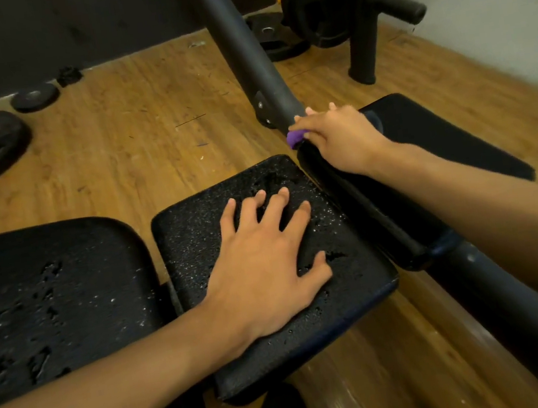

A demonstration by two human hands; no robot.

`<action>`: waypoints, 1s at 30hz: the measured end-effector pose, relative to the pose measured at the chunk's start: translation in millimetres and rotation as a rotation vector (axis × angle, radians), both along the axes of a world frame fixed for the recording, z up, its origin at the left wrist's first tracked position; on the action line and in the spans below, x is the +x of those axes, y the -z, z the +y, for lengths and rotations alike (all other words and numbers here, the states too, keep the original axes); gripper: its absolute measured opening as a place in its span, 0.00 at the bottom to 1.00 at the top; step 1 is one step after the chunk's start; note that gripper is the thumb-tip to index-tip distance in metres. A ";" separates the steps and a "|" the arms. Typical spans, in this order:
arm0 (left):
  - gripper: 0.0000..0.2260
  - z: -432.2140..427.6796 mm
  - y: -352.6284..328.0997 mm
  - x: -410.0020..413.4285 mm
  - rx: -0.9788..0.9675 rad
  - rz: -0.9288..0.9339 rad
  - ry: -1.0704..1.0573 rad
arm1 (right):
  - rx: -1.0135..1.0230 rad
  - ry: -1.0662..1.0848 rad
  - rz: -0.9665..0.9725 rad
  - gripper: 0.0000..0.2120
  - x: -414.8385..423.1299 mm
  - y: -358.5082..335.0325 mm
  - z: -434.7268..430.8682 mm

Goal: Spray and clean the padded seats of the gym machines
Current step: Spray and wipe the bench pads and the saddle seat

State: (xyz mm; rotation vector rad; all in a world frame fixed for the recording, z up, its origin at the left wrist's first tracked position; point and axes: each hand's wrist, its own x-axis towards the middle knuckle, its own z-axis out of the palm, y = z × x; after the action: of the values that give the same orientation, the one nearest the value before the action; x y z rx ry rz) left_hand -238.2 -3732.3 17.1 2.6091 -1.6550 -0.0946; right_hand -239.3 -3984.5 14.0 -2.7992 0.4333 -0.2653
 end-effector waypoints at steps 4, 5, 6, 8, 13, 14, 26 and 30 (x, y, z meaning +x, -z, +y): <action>0.34 0.0 0.6 -0.5 -0.007 0.002 0.002 | 0.060 -0.173 -0.036 0.20 -58.3 -5.7 24.4; 0.35 0.0 0.5 0.0 -0.006 0.003 -0.001 | 0.068 -0.199 -0.005 0.20 -76.7 -8.8 31.3; 0.35 0.2 0.4 0.3 -0.004 0.004 -0.002 | 0.078 -0.213 0.018 0.20 -95.3 -10.7 37.3; 0.36 1.1 0.2 -0.3 -0.009 0.011 -0.004 | 0.060 -0.224 0.039 0.20 -134.4 -12.5 50.3; 0.38 2.4 -1.7 -3.9 -0.006 0.019 -0.011 | -0.097 -0.241 0.085 0.26 -196.4 -5.9 66.4; 0.38 2.4 -1.9 -4.1 -0.008 0.019 -0.011 | -0.119 -0.239 0.103 0.27 -197.6 -5.9 67.1; 0.35 -0.5 -0.3 -2.6 -0.036 0.007 0.000 | -0.053 -0.169 0.066 0.22 -33.5 -0.6 31.5; 0.34 -0.4 1.0 -0.9 -0.042 0.001 0.004 | -0.079 -0.085 0.041 0.17 2.0 7.4 21.4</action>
State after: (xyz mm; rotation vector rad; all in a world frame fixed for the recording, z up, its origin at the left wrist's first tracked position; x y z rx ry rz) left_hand -239.1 -3732.6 16.0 2.5741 -1.6438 -0.0605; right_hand -237.4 -3963.1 6.6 -2.8960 0.3184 -0.2109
